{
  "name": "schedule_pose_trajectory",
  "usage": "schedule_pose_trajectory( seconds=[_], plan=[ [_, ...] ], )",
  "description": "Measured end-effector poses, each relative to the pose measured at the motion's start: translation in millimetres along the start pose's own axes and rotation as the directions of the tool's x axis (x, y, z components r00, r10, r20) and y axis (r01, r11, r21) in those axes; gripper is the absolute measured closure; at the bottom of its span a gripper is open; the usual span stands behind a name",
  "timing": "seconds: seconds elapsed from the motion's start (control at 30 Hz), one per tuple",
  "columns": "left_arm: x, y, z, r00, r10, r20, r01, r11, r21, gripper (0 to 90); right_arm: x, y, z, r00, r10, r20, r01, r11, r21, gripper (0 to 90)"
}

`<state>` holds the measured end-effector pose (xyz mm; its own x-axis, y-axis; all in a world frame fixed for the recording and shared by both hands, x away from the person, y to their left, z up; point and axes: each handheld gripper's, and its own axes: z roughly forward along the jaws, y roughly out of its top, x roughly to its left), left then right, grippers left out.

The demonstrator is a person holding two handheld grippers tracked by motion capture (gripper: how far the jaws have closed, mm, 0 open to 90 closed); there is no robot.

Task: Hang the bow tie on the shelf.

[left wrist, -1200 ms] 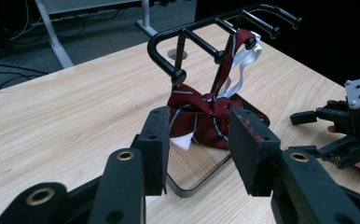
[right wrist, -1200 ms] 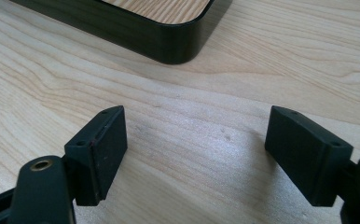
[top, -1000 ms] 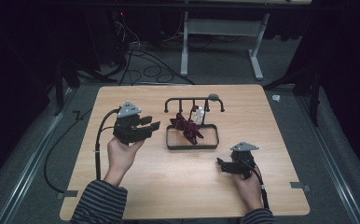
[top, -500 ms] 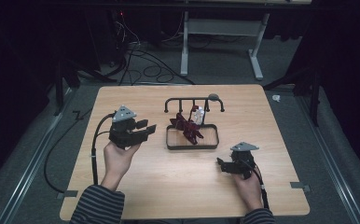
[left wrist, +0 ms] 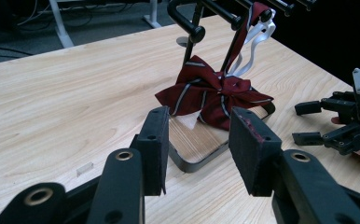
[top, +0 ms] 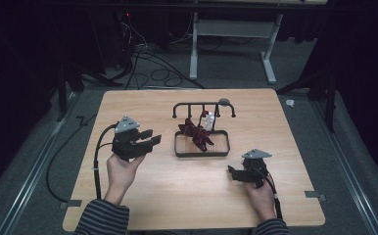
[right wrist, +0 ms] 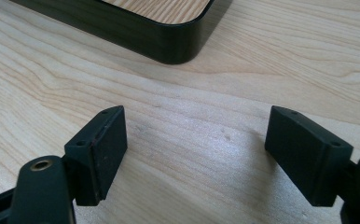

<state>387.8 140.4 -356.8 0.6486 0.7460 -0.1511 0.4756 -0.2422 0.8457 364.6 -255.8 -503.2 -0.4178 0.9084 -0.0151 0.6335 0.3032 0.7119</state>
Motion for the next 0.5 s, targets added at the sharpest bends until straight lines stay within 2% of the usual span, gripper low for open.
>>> schedule_pose_trajectory(
  seconds=[0.5],
  plan=[
    [2.9,-12.1,-0.4,0.9997,-0.024,-0.001,0.024,0.9996,0.013,58.4,0.0,0.0,0.0,1.0,0.001,0.0,-0.001,1.0,0.0,21.8]
  ],
)
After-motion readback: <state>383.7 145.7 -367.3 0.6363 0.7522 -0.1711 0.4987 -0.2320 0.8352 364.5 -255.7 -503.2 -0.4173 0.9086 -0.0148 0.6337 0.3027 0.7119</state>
